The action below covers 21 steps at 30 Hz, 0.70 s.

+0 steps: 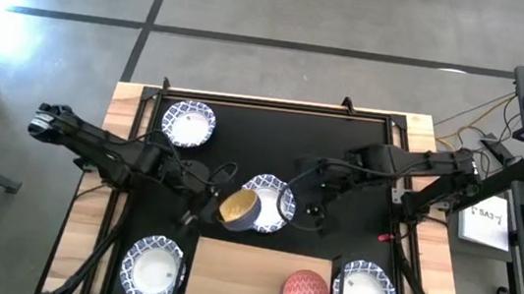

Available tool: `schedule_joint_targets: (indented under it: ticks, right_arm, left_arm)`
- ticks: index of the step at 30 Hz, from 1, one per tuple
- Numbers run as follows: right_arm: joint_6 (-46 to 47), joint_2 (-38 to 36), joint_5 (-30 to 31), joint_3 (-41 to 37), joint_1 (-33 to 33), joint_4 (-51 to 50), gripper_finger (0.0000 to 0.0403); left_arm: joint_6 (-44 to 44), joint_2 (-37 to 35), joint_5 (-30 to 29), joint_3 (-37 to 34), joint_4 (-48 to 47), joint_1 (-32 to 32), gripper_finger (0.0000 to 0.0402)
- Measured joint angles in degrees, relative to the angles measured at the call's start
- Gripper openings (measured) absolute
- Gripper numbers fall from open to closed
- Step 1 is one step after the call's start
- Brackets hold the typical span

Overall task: Place and stack bowls onto a shelf
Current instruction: Stack the small yellow bowl on top of the small red bowl on the shelf

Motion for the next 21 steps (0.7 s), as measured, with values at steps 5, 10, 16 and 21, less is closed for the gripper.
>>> schedule_joint_targets:
  ticks: [5, 10, 16, 21]
  right_arm:
    - [-5.04, 0.02, -7.19, -0.02, 0.06, 3.96, 0.0082]
    - [-5.14, 0.02, -7.63, -0.28, 0.02, 8.39, 0.0082]
    - [-4.68, 0.85, -7.65, -0.65, 0.02, 9.40, 0.0082]
    - [-4.35, 3.20, -13.45, -0.71, 0.03, 9.53, 0.0082]
  left_arm:
    - [4.61, 2.06, 3.27, 0.00, 2.91, 0.02, 0.0002]
    - [12.98, 5.66, 9.87, 0.00, 7.13, -0.03, 0.0002]
    - [19.36, 8.46, 9.92, 0.00, 11.50, 0.79, 0.0002]
    - [21.75, 9.14, 10.32, 0.00, 14.90, 1.27, 0.0002]
